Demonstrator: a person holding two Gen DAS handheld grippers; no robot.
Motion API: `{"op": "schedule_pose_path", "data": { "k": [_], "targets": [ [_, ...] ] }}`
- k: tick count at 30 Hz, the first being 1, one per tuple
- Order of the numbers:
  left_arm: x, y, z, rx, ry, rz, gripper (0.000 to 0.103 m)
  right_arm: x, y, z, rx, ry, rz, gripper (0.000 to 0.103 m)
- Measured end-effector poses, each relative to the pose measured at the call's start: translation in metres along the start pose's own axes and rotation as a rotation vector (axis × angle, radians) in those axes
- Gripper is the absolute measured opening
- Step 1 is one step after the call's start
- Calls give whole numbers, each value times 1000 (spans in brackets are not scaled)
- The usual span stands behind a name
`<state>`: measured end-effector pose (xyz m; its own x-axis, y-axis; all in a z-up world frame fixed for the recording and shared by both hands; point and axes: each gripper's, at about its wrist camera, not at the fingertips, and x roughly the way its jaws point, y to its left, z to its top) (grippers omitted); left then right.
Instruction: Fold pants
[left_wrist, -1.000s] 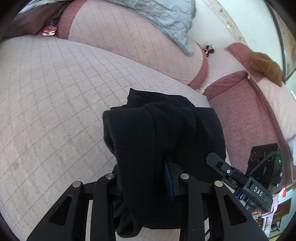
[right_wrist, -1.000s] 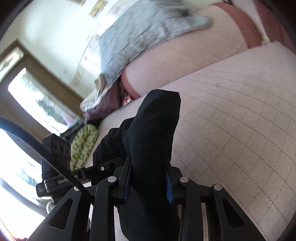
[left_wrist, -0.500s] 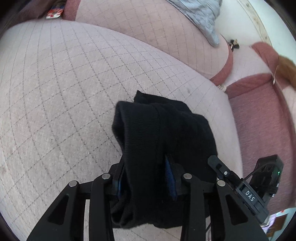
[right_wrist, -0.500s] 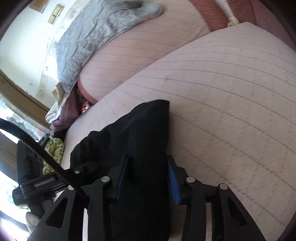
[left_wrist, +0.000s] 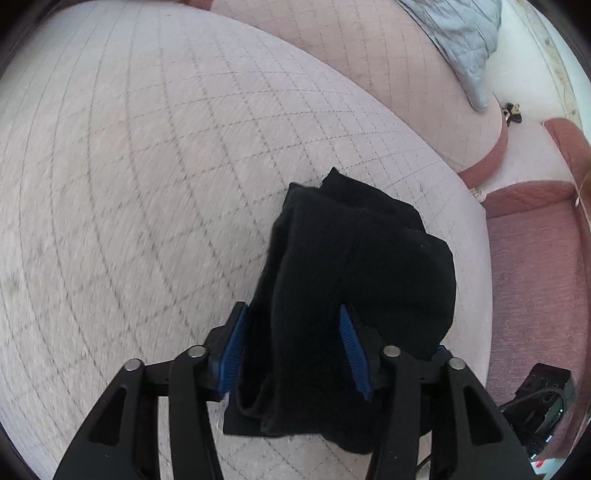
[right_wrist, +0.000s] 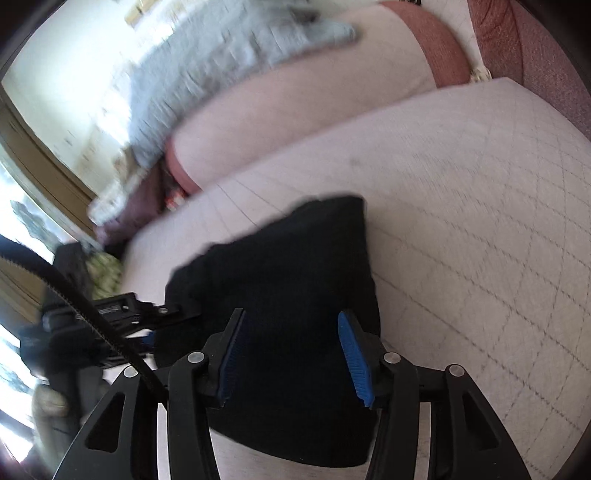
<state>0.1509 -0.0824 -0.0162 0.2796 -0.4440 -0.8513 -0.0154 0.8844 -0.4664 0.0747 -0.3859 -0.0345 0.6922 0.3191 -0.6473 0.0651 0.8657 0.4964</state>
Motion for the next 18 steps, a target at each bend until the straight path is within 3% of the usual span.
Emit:
{"op": "schedule_pose_path", "data": {
  "k": [6,11,16,18],
  "targets": [
    [-64,-6,-19,106,-97,-2,52,-36,-2,1,40,-104,49,56],
    [-119,-13,-62,282,-249,73,59,-70,1,-11,57,-175,40,56],
    [-146,-5,-102,359,-348,96,60,-104,20,-22,42,-219,31,57],
    [-151,-3,-114,369,-382,100,61,-118,28,-33,37,-238,46,61]
  ]
}}
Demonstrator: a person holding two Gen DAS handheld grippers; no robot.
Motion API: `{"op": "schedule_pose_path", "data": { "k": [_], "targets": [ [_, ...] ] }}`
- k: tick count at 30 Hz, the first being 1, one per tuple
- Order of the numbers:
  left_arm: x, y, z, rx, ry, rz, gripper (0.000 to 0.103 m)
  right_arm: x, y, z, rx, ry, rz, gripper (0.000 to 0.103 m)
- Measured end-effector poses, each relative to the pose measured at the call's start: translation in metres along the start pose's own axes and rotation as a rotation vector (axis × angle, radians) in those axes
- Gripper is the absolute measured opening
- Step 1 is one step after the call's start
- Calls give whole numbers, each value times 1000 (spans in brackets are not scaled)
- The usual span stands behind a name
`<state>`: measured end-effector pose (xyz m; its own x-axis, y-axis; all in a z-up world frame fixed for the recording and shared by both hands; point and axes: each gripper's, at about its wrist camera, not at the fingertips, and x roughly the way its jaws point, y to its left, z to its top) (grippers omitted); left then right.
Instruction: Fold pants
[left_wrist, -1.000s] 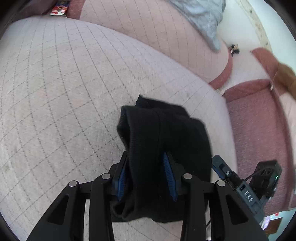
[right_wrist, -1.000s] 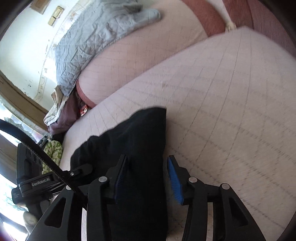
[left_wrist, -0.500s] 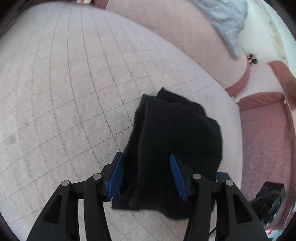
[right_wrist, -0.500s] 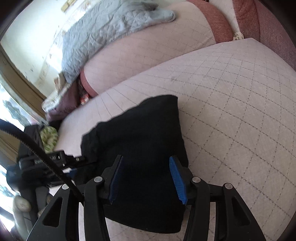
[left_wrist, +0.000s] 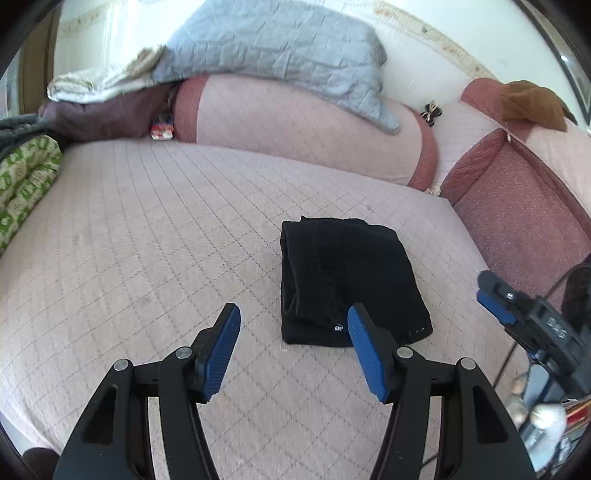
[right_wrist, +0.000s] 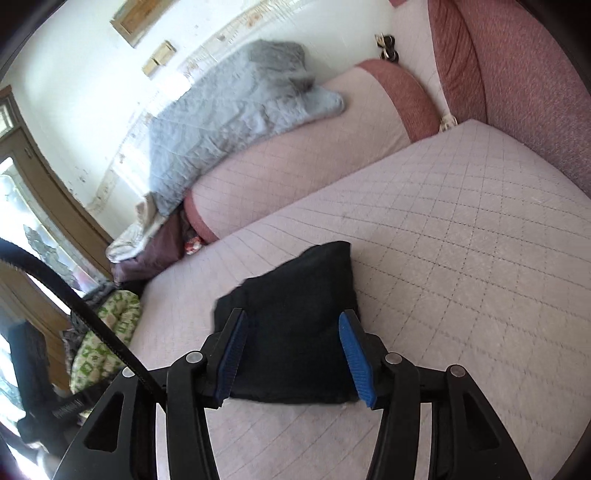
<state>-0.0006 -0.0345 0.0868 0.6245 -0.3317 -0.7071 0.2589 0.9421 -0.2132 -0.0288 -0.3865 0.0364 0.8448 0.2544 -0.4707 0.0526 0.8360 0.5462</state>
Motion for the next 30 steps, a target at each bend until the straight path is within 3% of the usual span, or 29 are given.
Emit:
{"op": "schedule_pose_path", "data": {
  "k": [2,6,11,23,30],
  "targets": [
    [-8,-2,-8,3,-23,8,66,-13,7,-13,-21,-9,-10,67],
    [-10,-12,-26,14,-47,18,66,-28,13,-49,-86,3,-67,68],
    [-1,-22,-48,67,-39,67,67,-18,-4,-88,-79,71,-138,68],
    [20,11,-66,-51,93,91,67,2,-27,-93,-34,116,-190,68],
    [43,8,-76,-20,143,111,67,10,-17,-100,-100,123,-224,68]
  ]
}}
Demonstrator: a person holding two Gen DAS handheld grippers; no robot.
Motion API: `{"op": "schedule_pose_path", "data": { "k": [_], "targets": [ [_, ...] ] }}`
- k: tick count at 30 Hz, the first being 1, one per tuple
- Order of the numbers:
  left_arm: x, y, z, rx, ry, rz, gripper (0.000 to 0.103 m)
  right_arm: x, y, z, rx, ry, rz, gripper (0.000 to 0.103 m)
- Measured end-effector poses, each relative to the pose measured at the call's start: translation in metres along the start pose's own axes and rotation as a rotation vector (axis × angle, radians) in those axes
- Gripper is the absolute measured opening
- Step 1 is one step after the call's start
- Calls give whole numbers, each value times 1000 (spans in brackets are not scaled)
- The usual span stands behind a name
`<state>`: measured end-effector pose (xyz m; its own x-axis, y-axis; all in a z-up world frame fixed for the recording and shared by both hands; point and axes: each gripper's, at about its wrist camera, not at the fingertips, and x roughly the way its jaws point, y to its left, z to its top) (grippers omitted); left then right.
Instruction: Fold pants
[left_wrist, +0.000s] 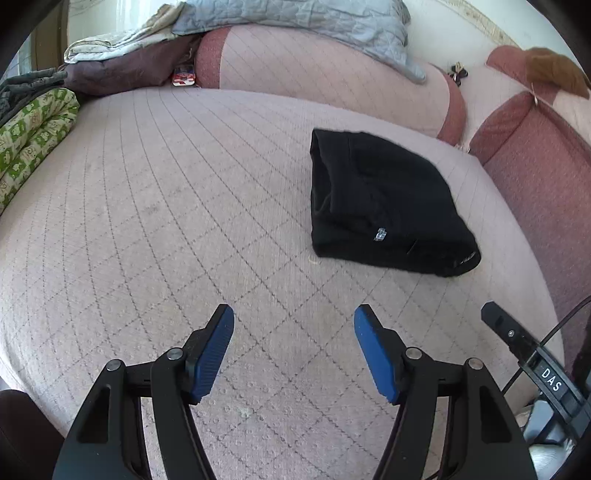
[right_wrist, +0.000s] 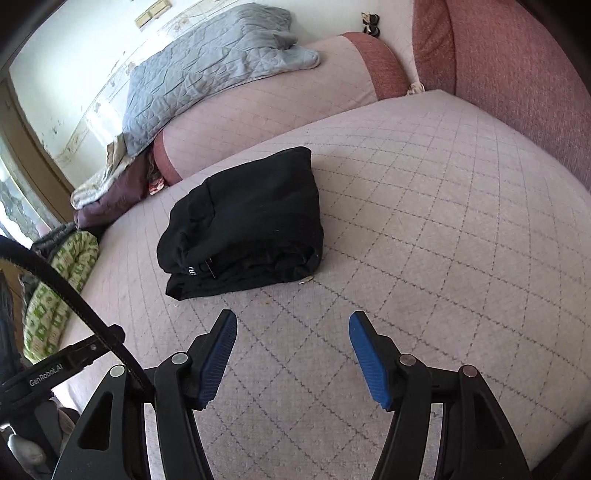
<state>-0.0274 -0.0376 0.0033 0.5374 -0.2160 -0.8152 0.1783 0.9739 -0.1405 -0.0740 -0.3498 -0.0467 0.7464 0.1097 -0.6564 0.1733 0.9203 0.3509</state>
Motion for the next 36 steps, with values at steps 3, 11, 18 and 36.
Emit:
{"op": "schedule_pose_path", "data": {
  "k": [3,11,18,36],
  "targets": [
    [9,3,-3,7,3,60,67,5,2,-2,-19,8,-26,68],
    [27,19,-10,-18,23,90,67,17,10,-4,-55,19,-61,68],
    [28,18,-10,2,0,93,69,26,23,-11,-108,40,-64,68],
    [20,15,-11,-10,3,69,71,21,30,-13,-154,-6,-98,69]
  ]
}}
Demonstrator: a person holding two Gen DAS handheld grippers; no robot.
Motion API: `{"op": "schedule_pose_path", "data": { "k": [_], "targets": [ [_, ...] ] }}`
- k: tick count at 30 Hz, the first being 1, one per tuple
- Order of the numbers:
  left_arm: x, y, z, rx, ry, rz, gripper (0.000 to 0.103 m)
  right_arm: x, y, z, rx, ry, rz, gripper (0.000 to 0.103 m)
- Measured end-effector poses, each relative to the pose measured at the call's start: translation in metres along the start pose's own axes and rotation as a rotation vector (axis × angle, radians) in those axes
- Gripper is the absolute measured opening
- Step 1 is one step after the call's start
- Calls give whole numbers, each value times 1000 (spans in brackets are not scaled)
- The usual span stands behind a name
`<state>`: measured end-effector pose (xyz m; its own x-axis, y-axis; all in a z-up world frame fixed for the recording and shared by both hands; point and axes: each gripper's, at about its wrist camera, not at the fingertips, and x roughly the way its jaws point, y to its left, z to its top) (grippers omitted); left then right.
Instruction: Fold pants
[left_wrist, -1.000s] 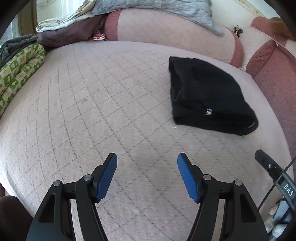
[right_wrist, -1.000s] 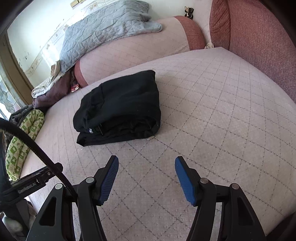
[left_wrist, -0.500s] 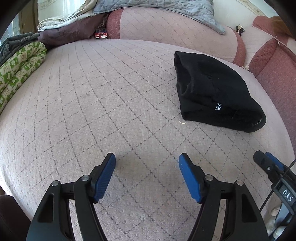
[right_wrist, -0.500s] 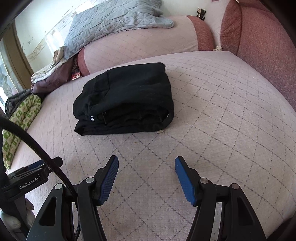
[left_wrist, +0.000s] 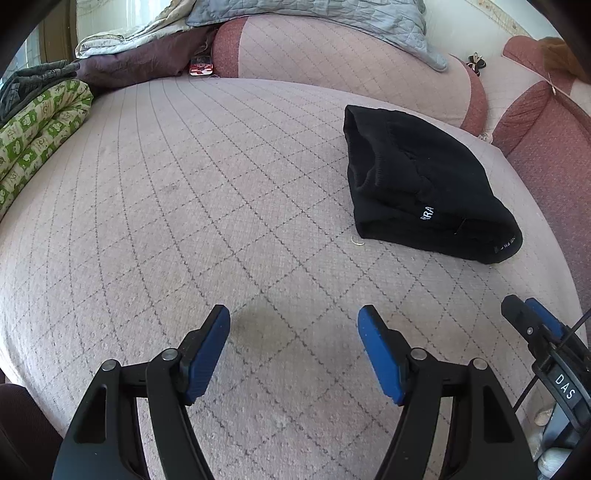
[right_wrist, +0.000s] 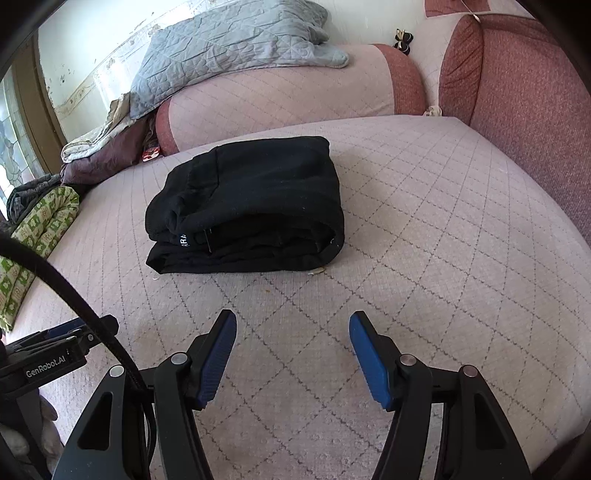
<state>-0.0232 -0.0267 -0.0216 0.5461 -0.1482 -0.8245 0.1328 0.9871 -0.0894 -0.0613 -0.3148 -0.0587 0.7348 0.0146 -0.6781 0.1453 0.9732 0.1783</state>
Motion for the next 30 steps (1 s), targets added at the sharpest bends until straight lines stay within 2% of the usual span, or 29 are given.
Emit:
{"op": "schedule_pose_path", "data": {
  "k": [13,17,19,22,24,30],
  "targets": [
    [-5,-1,1,-4,-3,-25,71,-1,0,1,-11,-9,-10,70],
    [-7,1,24,-19,1,-141,74,-14,-9,21,31,-20,85,70],
    [4,3,44,-52,34,-253,76,-22,-16,41,29,-51,94,74],
    [32,0,74,-96,98,-364,76,-17,-29,69,48,-68,85,82],
    [49,-3,89,-118,117,-409,76,1,-37,85,67,-48,114,82],
    [101,-30,117,-140,204,-517,78,89,-57,112,182,108,257,82]
  ]
}}
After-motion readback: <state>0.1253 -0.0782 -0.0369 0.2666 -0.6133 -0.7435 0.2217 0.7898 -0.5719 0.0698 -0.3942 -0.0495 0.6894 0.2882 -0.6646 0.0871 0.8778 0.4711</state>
